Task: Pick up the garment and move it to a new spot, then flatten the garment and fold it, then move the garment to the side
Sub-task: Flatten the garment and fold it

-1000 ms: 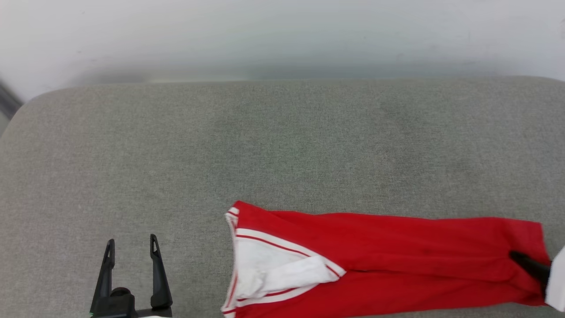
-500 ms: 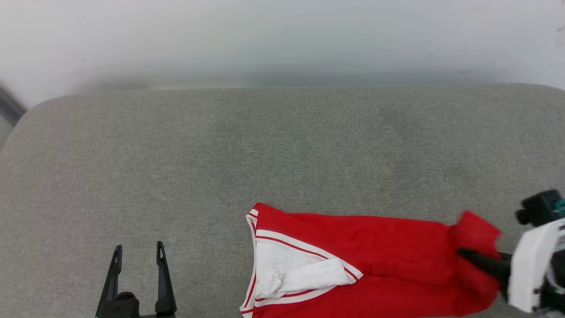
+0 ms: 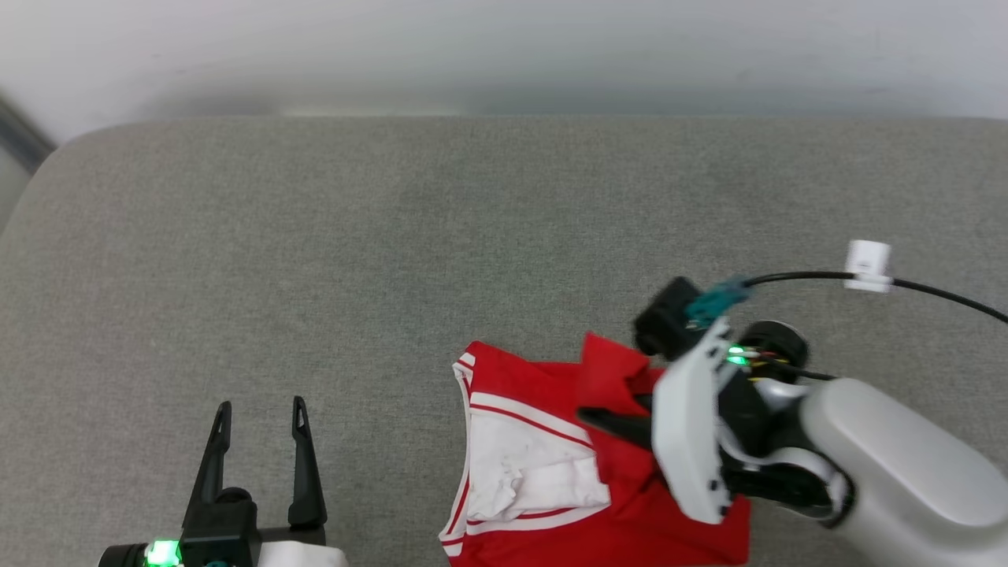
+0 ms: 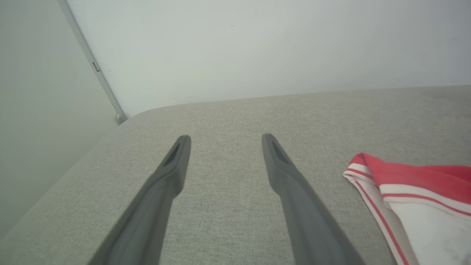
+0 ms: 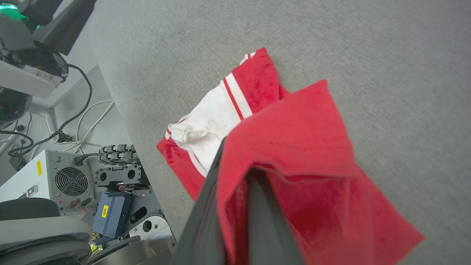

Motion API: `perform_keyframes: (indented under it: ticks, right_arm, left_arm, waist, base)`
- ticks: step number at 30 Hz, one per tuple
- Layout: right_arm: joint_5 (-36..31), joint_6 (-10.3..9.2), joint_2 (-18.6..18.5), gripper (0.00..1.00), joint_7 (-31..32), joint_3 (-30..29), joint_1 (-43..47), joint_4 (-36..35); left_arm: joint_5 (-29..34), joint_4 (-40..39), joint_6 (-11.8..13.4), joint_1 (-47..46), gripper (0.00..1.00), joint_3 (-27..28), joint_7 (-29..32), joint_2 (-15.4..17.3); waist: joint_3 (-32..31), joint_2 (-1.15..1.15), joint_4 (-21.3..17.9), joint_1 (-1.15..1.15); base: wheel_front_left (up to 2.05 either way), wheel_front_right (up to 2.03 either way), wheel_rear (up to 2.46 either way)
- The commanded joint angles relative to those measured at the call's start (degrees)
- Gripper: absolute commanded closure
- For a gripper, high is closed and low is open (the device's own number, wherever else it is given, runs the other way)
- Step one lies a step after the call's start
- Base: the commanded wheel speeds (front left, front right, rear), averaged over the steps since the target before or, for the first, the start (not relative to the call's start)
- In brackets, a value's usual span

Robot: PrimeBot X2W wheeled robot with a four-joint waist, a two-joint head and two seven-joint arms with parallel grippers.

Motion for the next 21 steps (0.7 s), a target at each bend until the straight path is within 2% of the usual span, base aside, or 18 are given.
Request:
perform_keyframes:
  ticks: [1, 7, 11, 17, 18, 19, 21]
  right_arm:
    - [-0.5, -0.02, 1.0, 1.0, 0.1, 0.8, -1.1, 0.9]
    - [-4.2, -0.02, 7.4, 1.0, -0.6, 11.1, -8.2, 10.6]
    - [-5.7, -0.02, 8.8, 1.0, -1.9, 18.3, -9.9, 17.9]
    - [-3.6, -0.03, 10.2, 1.0, -7.4, 21.6, -10.8, 23.0]
    - [-3.4, -0.03, 10.0, 0.57, -8.8, 21.6, -11.6, 22.9]
    - [-3.7, -0.03, 9.8, 0.0, -10.4, 21.7, -12.5, 22.4]
    - [-4.0, -0.02, 8.9, 0.0, -14.1, 21.8, -13.1, 21.2]
  left_arm:
    - [0.3, 0.2, -0.1, -0.8, 0.0, 0.2, -0.1, -0.4]
    - [0.4, 0.6, -0.9, -2.5, 0.0, 0.3, -0.1, -0.9]
    - [0.4, 1.1, -1.5, -3.4, 0.0, 0.2, -0.1, -1.3]
    - [0.4, 1.6, -1.5, -3.1, 0.0, 1.0, -0.1, -1.7]
    - [0.4, 1.7, -1.5, -2.7, 0.0, 1.3, -0.1, -1.7]
    - [0.4, 1.8, -1.6, -2.4, 0.0, 1.5, -0.1, -1.7]
    - [0.4, 2.2, -1.9, -2.1, 0.0, 1.9, -0.1, -1.7]
  waist:
    - [0.7, 0.0, 0.5, 0.0]
    - [2.9, 0.0, 1.7, 0.0]
    - [4.0, 0.0, 2.5, 0.0]
    - [3.6, 0.0, 1.9, 0.0]
    - [3.3, 0.0, 1.7, 0.0]
    - [2.8, 0.0, 1.3, 0.0]
    - [1.8, 0.0, 0.7, 0.0]
  base:
    - [0.0, 0.0, 0.0]
    - [0.0, 0.0, 0.0]
    - [0.0, 0.0, 0.0]
    - [0.0, 0.0, 0.0]
    - [0.0, 0.0, 0.0]
    - [0.0, 0.0, 0.0]
    - [0.0, 0.0, 0.0]
